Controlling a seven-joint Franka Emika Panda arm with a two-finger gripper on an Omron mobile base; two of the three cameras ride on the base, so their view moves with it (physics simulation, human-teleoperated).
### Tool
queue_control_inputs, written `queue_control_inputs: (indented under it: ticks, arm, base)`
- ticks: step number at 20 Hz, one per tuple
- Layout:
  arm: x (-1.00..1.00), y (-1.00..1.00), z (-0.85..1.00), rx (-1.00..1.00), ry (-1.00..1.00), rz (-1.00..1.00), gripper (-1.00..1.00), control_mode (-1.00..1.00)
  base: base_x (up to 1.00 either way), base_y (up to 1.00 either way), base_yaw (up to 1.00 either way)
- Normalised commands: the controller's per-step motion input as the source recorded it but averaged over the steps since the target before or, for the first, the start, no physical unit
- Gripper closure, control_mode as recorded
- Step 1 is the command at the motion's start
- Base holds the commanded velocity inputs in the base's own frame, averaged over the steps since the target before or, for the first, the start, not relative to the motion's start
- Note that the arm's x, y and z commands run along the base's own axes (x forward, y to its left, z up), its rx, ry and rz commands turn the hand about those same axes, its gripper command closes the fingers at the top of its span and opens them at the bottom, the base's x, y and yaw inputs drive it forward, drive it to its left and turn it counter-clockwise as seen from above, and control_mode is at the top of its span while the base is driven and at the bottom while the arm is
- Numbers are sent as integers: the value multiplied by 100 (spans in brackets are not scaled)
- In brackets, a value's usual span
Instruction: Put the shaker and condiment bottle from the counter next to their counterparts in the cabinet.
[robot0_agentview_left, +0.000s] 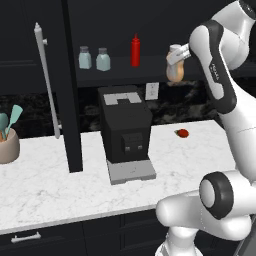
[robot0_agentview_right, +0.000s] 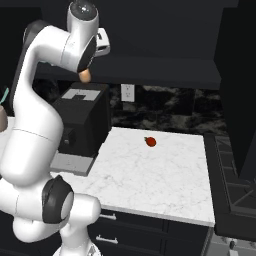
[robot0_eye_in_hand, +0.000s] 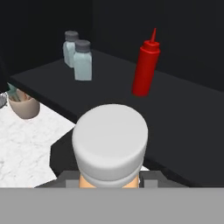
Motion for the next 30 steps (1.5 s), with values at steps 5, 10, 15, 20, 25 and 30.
queue_control_inputs:
  ticks: [5,10,15,20,25,30]
  arm:
    - [33,11,0,0,0,-3,100,-100]
    - [30,1,0,0,0,-2,100,-100]
    - [26,0,0,0,0,-3,100,-100]
    - [20,0,0,0,0,-4,100,-100]
    - [19,1,0,0,0,-6,100,-100]
    - [21,2,0,0,0,-7,100,-100]
  base:
    - [0,0,0]
    - [0,0,0]
    - [0,0,0]
    - [0,0,0]
    - [0,0,0]
    - [0,0,0]
